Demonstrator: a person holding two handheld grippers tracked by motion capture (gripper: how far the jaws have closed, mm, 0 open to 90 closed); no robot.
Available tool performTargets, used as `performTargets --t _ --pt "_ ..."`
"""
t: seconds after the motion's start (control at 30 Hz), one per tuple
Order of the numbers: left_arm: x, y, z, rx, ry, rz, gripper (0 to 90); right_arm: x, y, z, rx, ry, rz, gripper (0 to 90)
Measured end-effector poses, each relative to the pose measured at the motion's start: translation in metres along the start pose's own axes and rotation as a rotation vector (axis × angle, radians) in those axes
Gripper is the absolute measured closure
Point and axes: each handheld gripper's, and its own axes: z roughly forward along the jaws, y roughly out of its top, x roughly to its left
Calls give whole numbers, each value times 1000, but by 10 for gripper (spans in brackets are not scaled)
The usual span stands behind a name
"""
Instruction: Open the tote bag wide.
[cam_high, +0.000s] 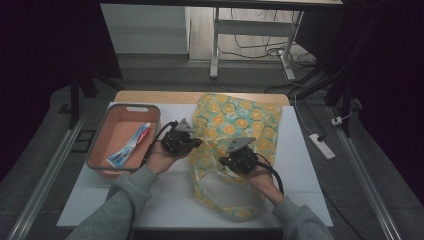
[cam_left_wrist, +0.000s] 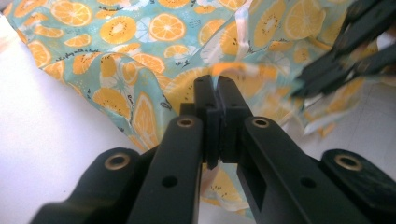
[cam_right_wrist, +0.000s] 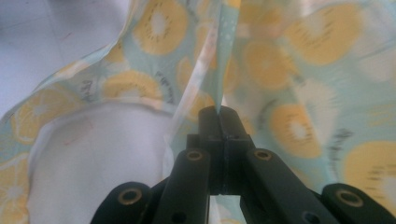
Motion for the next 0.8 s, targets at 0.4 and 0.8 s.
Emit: performTargets --t 0.4,0.8 --pt "-20 -1 -15 -53 10 68 485 -67 39 -45 -115 -217 37 899" --pt "-22 -5 -9 -29 -26 81 451 -150 -17 29 63 -146 280 898"
